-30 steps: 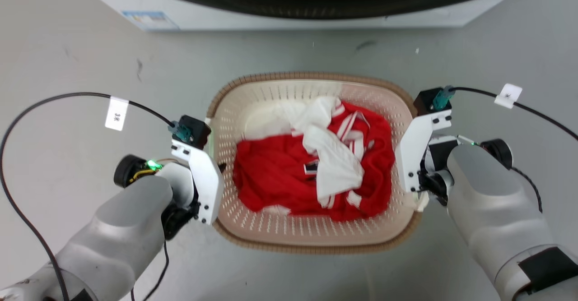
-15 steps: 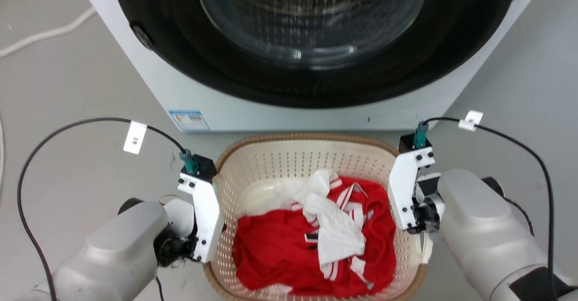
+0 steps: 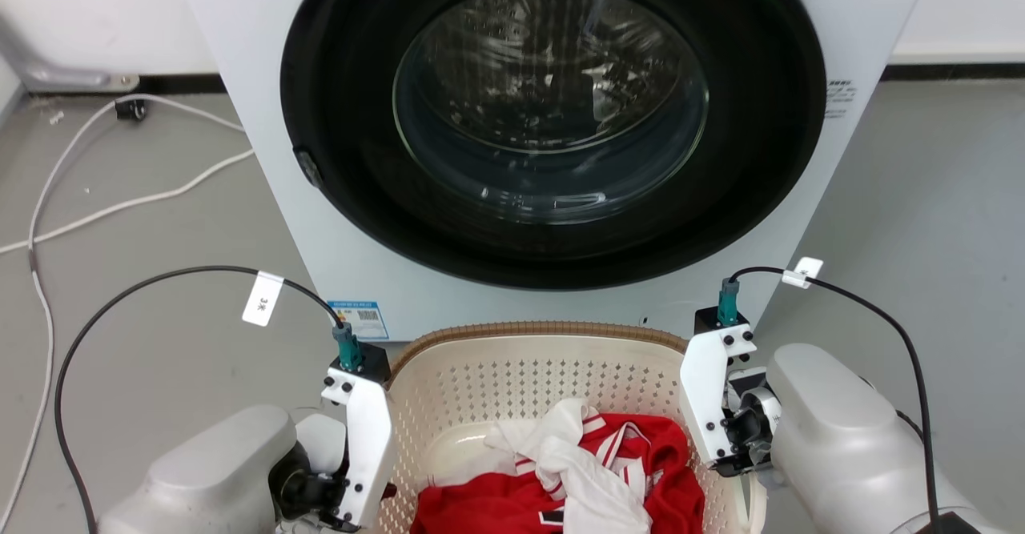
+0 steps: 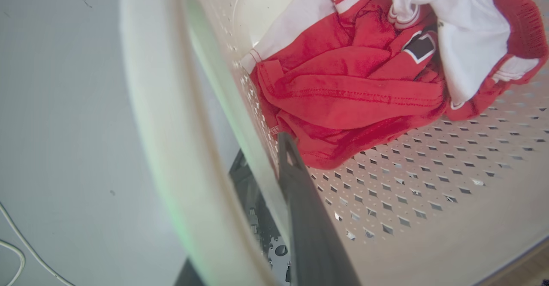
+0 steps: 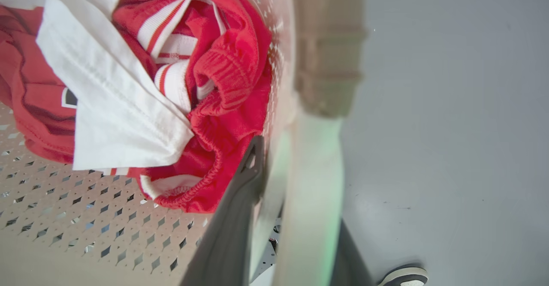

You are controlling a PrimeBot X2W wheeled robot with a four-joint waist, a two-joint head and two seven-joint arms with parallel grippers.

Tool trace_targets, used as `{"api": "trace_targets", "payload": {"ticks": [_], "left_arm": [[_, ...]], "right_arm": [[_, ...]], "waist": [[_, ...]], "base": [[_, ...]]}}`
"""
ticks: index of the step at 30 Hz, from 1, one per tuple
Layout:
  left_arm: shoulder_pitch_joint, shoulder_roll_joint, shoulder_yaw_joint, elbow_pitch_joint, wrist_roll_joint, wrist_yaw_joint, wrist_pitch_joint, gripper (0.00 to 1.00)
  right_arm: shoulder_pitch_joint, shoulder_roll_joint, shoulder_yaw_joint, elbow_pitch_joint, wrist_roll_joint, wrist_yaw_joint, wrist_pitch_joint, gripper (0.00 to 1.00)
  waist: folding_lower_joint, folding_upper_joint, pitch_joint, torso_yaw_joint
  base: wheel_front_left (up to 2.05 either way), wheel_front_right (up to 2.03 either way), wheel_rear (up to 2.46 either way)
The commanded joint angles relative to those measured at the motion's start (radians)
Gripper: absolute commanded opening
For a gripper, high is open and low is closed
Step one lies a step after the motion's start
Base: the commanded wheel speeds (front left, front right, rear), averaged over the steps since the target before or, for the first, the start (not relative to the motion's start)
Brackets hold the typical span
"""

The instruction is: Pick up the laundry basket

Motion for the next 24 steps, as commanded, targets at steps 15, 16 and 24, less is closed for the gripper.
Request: {"api": "trace_targets", "payload": {"ticks": [15, 16, 24], "left_arm": [[0.060, -0.004, -0.001, 0.001, -0.021, -0.013, 0.068, 0.00], [0.060, -0.005, -0.001, 0.001, -0.022, -0.013, 0.068, 0.00], [0.044, 0.001, -0.002, 0.005, -0.020, -0.013, 0.067, 0.00]], "right_arm": [[0.046, 0.002, 0.055, -0.035, 0.087, 0.009, 0.075, 0.00], [0.046, 0.002, 0.055, -0.034, 0.090, 0.009, 0.074, 0.00], [0.012, 0.001, 0.065, -0.015, 0.095, 0.009, 0.069, 0.00]], "waist": [[0.0003, 0.0000, -0.078, -0.020], [0.0003, 0.0000, -0.079, -0.021], [0.0003, 0.0000, -0.076, -0.025]], "base": [[0.00, 0.00, 0.00], [0.00, 0.00, 0.00], [0.00, 0.00, 0.00]]}}
